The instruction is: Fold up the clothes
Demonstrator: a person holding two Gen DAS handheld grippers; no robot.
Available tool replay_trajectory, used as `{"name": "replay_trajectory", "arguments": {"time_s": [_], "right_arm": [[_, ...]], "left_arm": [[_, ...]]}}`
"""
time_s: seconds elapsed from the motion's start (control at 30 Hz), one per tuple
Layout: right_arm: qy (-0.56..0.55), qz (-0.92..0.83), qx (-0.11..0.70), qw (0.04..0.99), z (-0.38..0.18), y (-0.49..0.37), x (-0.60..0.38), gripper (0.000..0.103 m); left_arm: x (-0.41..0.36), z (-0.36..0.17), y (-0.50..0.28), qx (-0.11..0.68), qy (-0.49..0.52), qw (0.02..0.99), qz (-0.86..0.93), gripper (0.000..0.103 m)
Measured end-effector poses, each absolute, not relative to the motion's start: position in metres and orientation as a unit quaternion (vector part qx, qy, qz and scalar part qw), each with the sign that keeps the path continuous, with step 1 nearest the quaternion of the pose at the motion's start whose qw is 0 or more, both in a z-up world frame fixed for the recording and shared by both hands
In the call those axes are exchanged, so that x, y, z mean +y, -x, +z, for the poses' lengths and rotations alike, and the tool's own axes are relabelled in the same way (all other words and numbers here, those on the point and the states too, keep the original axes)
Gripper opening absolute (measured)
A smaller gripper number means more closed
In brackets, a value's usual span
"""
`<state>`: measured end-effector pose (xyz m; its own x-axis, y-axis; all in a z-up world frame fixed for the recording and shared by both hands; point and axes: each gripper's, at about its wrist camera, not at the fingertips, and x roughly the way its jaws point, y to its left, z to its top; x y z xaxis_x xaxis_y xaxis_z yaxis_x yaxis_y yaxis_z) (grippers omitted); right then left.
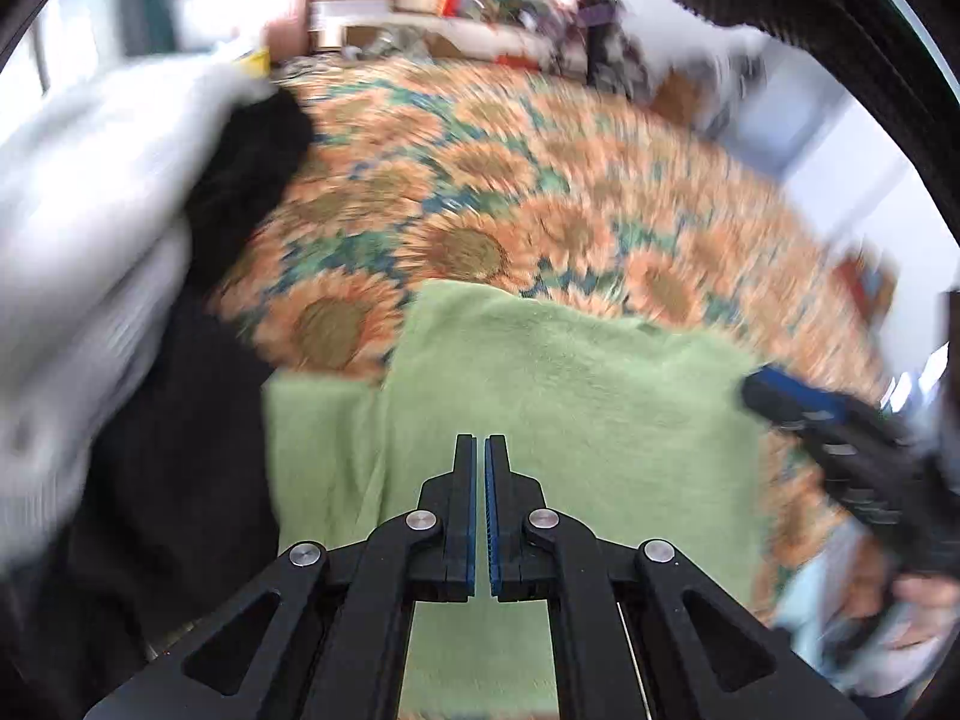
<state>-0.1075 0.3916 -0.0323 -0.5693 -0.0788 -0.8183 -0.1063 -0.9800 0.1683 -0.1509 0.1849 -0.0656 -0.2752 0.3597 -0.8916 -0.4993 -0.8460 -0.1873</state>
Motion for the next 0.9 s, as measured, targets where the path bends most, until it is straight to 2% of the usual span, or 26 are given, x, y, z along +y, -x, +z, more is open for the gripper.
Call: {"name": "replay_trajectory", "arguments": {"time_s": [0.1,0.2,0.3,0.4,0.5,0.6,0.8,0.9], "right_arm": [[0.468,0.88,0.082,0.014,-0.037,0.103,0.401,0.033],[0.458,0.882,0.112,-0.008,-0.04,0.106,0.406,0.033],[0.464,0.881,0.09,0.004,-0.051,0.109,0.404,0.031],[0.467,0.879,0.099,0.013,-0.066,0.11,0.415,0.029],[0.449,0.882,0.144,0.004,-0.067,0.102,0.429,0.028],[0.428,0.894,0.135,0.0,-0.053,0.088,0.419,0.031],[0.418,0.899,0.116,-0.065,-0.048,0.066,0.379,0.032],[0.448,0.888,0.094,-0.042,-0.063,0.07,0.367,0.032]], "left_arm": [[0.201,-0.068,0.164,0.064,0.54,0.282,0.791,0.004],[0.203,-0.071,0.173,0.051,0.533,0.282,0.796,0.005],[0.196,-0.081,0.188,0.027,0.545,0.273,0.793,0.004],[0.181,-0.081,0.195,0.031,0.541,0.226,0.809,0.004],[0.166,-0.074,0.193,0.042,0.53,0.185,0.827,0.004],[0.156,-0.063,0.173,0.025,0.522,0.212,0.826,0.004],[0.162,-0.053,0.139,-0.016,0.537,0.291,0.792,0.004],[0.159,-0.063,0.134,0.007,0.549,0.256,0.796,0.004]]}}
